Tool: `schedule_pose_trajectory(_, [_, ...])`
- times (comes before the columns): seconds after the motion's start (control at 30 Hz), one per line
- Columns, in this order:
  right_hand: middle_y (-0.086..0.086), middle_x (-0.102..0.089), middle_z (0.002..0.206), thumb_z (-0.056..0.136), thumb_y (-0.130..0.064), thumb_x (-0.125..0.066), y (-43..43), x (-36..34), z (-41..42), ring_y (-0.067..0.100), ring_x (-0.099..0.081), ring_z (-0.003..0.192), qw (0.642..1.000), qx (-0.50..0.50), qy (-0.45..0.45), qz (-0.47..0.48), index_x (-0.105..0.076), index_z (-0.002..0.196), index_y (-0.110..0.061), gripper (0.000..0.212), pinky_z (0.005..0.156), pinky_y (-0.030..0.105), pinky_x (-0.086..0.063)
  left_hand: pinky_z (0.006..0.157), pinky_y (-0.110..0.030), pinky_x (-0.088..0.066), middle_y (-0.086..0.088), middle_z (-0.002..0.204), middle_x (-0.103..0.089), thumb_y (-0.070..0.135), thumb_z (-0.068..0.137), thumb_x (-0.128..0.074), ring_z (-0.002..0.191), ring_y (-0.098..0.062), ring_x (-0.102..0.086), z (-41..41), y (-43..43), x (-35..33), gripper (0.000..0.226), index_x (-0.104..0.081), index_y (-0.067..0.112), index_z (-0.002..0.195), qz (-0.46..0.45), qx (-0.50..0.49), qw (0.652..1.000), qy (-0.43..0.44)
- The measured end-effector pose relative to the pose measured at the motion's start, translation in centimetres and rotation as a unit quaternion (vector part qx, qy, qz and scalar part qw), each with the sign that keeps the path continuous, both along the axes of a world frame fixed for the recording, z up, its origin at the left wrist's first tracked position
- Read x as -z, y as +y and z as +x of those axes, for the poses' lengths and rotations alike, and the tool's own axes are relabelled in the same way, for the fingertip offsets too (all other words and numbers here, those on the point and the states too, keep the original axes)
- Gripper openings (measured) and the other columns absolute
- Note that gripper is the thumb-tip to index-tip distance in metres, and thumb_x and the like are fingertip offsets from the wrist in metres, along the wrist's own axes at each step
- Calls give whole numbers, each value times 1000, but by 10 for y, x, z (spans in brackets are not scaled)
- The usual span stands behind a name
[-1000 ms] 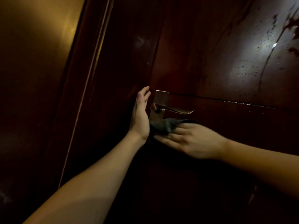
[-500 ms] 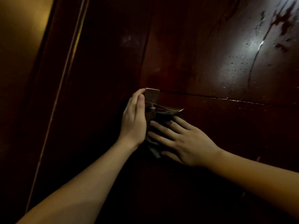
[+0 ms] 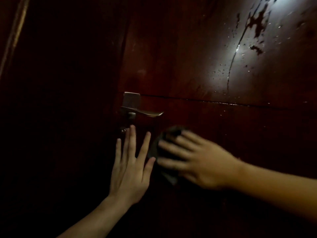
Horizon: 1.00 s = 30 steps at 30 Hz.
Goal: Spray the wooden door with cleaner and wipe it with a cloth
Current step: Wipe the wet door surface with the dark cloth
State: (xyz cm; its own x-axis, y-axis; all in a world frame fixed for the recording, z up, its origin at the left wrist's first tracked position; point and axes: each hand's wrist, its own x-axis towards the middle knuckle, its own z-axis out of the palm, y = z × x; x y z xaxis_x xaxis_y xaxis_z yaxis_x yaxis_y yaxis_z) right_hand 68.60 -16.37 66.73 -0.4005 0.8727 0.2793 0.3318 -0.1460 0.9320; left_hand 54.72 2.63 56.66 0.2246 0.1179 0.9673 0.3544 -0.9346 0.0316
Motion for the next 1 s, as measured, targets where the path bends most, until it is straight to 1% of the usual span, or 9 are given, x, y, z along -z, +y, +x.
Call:
schedule_pose_trajectory(0.13, [0, -27, 168, 103, -49, -37, -26, 21, 12, 28, -45, 143, 996, 32, -8, -77, -32, 158, -40, 56, 123, 47, -5, 130, -52, 4, -7, 175, -8, 32, 101, -35, 162, -23, -7, 13, -7, -1, 64, -25, 20, 164, 61, -4, 998, 18])
schedule_pose_trajectory(0.23, [2, -25, 169, 100, -49, -36, -36, -33, 29, 32, -43, 142, 998, 35, 10, 57, -31, 159, -40, 59, 122, 47, -16, 131, -50, 1, -8, 174, -11, 31, 100, -35, 162, -23, -6, 24, -24, -24, 65, -25, 21, 164, 94, 17, 995, 15])
schedule_pose_trajectory(0.37, [3, -1, 173, 105, -52, -19, -56, -99, 40, 28, 1, 159, 961, 42, 121, 245, -7, 163, -40, 61, 127, 47, -2, 131, -51, -2, -4, 176, 0, 39, 105, -25, 162, -18, 4, 45, -40, -40, 64, -12, 24, 166, 52, -6, 999, -1])
schedule_pose_trajectory(0.43, [6, -3, 173, 104, -51, -26, -53, -80, 38, 30, 3, 159, 952, 25, 139, 270, -10, 164, -37, 63, 127, 51, -4, 131, -53, -3, -5, 176, 2, 41, 105, -24, 162, -18, 4, 48, -39, -39, 65, -11, 22, 166, 49, -25, 998, -6])
schedule_pose_trajectory(0.53, [7, -10, 172, 100, -47, -37, -52, 18, 35, 35, -14, 157, 984, 26, 105, 143, -22, 162, -38, 65, 126, 53, -7, 130, -53, -2, -7, 175, -2, 41, 104, -26, 162, -20, 2, 45, -37, -37, 65, -16, 22, 166, 61, -8, 998, -8])
schedule_pose_trajectory(0.63, [0, -10, 171, 102, -46, -36, -77, 122, 37, 27, -32, 151, 998, 54, 33, -32, -24, 160, -40, 60, 127, 48, 2, 130, -51, 2, -6, 175, -7, 35, 103, -29, 162, -18, 0, 41, -41, -39, 62, -26, 23, 163, 53, 50, 997, -20])
schedule_pose_trajectory(0.77, [-7, -20, 170, 104, -47, -39, -102, 138, 53, 17, -35, 146, 988, 81, 18, -133, -26, 159, -41, 57, 126, 42, 10, 130, -51, 5, -9, 174, -11, 34, 99, -36, 162, -20, -1, 43, -50, -39, 63, -30, 18, 160, 24, 61, 997, -38])
schedule_pose_trajectory(0.9, [0, -16, 170, 100, -47, -37, -106, 28, 68, 29, -26, 150, 995, 43, 60, 74, -28, 160, -39, 61, 125, 45, -5, 130, -57, 1, -14, 169, -21, 32, 98, -39, 161, -28, -12, 60, -70, -46, 60, -37, 14, 155, 41, 59, 995, -62])
schedule_pose_trajectory(1.0, [4, -5, 173, 106, -48, -25, -110, -47, 69, 30, -2, 159, 968, 50, 114, 220, -14, 163, -37, 59, 126, 49, -3, 130, -56, -3, -11, 170, -22, 29, 100, -38, 161, -26, -13, 72, -86, -53, 58, -36, 17, 156, 51, 56, 994, -73])
